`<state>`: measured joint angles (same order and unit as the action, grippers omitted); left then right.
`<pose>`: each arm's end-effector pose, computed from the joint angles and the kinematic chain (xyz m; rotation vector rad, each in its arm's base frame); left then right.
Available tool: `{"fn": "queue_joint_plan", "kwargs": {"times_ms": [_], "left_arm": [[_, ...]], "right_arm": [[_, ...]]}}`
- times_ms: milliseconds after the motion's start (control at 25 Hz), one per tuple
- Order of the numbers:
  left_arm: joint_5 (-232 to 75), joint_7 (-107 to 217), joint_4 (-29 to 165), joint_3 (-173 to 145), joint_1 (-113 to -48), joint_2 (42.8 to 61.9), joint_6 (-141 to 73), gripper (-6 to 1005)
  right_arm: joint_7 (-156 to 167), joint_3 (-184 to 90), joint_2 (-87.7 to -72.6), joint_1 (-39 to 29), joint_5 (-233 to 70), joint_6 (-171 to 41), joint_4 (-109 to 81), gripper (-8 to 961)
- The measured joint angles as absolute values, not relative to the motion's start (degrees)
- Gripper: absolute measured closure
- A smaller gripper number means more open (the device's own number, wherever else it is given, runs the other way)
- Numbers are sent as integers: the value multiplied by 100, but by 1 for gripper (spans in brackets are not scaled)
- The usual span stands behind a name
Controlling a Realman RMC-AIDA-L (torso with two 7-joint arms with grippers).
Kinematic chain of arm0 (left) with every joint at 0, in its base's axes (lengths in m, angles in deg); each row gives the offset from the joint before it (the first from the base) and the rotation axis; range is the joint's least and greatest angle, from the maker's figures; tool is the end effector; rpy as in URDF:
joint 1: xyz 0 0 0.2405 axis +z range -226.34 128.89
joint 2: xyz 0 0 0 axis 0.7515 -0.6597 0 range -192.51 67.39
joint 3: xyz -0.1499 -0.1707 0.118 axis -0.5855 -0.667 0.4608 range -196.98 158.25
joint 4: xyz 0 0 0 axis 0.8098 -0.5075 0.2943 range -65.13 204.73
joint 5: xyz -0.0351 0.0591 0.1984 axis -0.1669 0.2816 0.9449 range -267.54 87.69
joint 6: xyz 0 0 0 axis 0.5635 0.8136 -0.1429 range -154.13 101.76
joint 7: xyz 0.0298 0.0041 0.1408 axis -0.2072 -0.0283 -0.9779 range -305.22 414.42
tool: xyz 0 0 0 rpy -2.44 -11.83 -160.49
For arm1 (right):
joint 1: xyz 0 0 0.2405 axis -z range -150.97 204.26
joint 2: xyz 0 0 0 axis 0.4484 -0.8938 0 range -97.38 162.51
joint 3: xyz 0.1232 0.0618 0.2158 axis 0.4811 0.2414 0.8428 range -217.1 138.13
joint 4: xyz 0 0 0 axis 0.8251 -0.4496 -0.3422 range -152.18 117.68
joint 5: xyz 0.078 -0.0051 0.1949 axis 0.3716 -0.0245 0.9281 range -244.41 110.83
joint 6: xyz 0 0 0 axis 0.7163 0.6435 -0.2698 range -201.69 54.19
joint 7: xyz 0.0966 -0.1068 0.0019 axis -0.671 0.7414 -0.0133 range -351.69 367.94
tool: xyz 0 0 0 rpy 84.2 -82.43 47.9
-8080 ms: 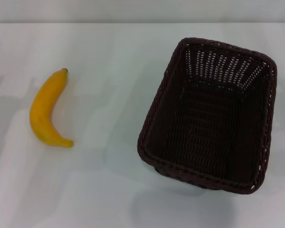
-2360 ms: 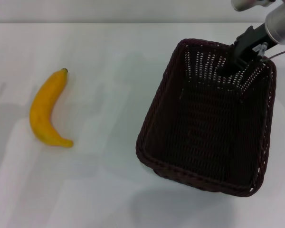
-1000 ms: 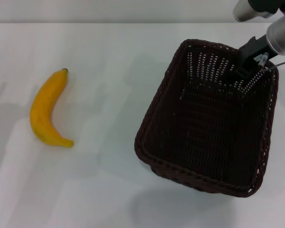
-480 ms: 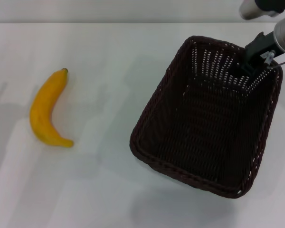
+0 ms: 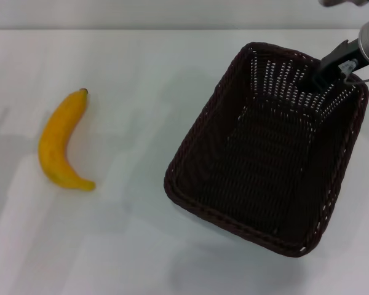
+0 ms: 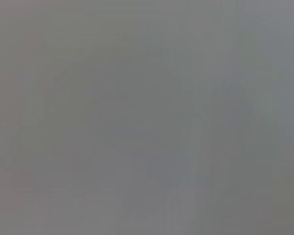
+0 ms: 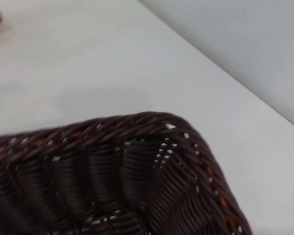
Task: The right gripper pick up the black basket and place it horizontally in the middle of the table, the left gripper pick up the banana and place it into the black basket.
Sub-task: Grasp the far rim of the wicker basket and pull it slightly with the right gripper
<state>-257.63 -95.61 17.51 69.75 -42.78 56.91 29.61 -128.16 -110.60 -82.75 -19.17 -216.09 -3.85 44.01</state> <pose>-0.3172 0.2703 0.0542 -1.5518 -0.5162 -0.8737 0.1689 0.4387 0.0251 -2.4556 0.6559 -0.3109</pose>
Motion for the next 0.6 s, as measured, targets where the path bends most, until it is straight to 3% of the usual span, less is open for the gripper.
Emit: {"fn": "queue_joint_plan", "kwargs": {"times_ms": [600], "left_arm": [[-25766,-9432,2031,6854,-4263,5688,3310,122]], "right_arm": [[-15102,-11236,-8264,-1166,-21642,-160,5540,677]]}}
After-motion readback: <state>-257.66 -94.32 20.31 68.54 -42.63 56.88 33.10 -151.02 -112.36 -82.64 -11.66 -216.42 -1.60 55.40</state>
